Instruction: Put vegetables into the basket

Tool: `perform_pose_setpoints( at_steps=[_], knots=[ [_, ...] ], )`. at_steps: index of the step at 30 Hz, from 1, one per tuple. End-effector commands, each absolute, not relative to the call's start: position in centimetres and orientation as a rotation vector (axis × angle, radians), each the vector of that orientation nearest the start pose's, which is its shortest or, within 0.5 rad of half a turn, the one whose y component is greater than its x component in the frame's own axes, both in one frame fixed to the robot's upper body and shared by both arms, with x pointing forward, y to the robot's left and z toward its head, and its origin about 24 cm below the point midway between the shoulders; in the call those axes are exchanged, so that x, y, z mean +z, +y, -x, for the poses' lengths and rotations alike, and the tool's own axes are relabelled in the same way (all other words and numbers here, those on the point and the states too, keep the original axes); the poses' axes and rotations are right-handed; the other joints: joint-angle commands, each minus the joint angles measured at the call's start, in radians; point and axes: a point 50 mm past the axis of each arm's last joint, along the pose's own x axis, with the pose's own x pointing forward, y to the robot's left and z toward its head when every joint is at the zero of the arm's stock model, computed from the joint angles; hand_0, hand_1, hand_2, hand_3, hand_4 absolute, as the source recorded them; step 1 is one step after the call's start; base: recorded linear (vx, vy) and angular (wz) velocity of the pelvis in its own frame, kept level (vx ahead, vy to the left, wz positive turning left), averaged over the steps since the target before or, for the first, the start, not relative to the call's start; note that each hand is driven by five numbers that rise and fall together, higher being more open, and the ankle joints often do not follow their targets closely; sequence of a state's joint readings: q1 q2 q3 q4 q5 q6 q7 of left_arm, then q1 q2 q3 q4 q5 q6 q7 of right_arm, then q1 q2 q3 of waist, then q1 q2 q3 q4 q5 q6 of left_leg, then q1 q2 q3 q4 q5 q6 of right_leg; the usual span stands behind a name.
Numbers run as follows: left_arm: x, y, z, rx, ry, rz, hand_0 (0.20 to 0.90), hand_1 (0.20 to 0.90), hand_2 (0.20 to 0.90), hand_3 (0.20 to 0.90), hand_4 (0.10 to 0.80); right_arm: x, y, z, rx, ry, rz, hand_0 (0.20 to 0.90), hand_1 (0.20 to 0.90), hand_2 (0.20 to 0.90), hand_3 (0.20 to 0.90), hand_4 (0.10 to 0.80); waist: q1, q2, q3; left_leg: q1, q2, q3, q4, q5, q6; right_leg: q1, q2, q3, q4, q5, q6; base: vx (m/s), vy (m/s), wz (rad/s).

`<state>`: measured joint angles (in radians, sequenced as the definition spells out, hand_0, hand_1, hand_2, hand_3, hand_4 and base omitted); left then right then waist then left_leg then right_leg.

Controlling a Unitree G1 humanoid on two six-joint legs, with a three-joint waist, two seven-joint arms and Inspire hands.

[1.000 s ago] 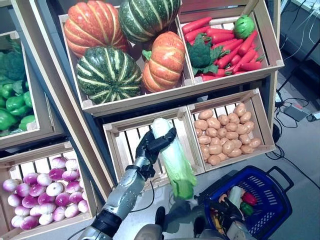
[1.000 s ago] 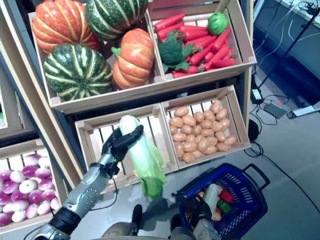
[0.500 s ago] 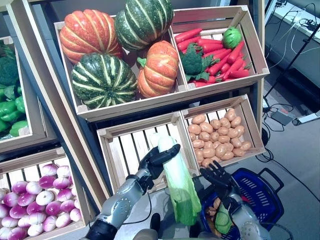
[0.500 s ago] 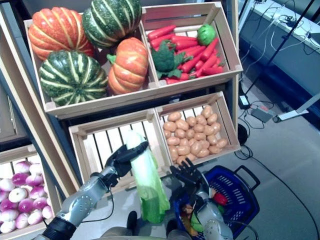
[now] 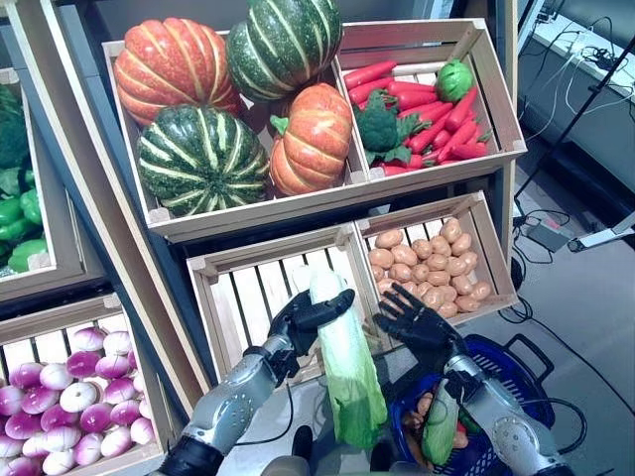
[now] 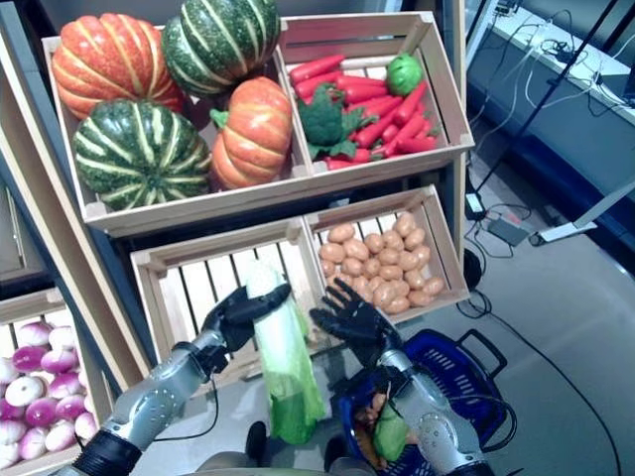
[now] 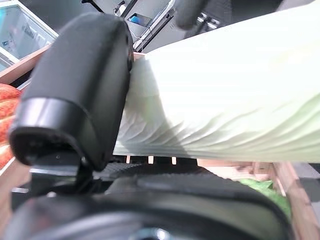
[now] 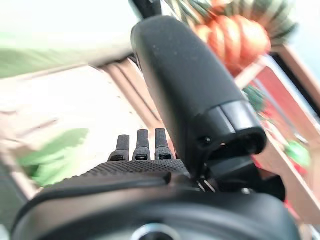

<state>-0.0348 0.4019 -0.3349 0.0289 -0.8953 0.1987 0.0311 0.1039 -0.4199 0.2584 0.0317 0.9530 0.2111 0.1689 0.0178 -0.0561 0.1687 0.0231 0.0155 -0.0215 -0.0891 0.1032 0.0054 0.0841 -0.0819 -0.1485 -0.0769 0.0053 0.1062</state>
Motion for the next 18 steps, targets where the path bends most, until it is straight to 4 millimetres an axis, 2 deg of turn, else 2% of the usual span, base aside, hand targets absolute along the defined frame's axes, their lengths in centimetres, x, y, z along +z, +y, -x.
perform_pose_setpoints(
  at_steps=[1,4,10,18],
  knots=[
    [6.6,12.9,-25.9,-0.428,0.103,0.487,0.3,0.3,0.3,0.3,0.4,4.1,-14.3,-22.9,0.591,0.277,-0.582,0.9,0.9,0.9,0.9,0.8,0.011,-0.022,-0.068,0.048,0.023,0.02,0.022,-0.102,-0.02,-0.024,-0.083,-0.019,0.009,0.079,0.046,0.0,0.0,0.0],
    [6.8,12.9,-25.9,-0.445,0.093,0.478,0.3,0.3,0.3,0.3,0.4,3.6,-13.9,-22.3,0.679,0.348,-0.561,0.9,0.9,0.9,0.9,0.8,0.014,-0.023,-0.073,0.047,0.025,0.017,0.021,-0.099,-0.025,-0.021,-0.084,-0.024,0.005,0.079,0.046,0.0,0.0,0.0],
    [7.1,13.0,-25.6,-0.472,0.087,0.469,0.3,0.3,0.3,0.3,0.4,2.8,-14.3,-21.5,0.733,0.45,-0.505,0.9,0.9,0.9,0.9,0.8,0.018,-0.024,-0.083,0.046,0.032,0.017,0.015,-0.094,-0.032,-0.019,-0.086,-0.031,0.0,0.078,0.048,0.0,0.0,0.0],
    [7.1,13.3,-25.4,-0.475,0.078,0.455,0.3,0.3,0.3,0.3,0.4,2.2,-15.3,-21.3,0.731,0.502,-0.447,0.9,0.9,0.9,0.9,0.8,0.016,-0.029,-0.087,0.047,0.035,0.016,0.01,-0.09,-0.033,-0.021,-0.082,-0.022,0.001,0.077,0.048,0.0,0.0,0.0]
  ],
)
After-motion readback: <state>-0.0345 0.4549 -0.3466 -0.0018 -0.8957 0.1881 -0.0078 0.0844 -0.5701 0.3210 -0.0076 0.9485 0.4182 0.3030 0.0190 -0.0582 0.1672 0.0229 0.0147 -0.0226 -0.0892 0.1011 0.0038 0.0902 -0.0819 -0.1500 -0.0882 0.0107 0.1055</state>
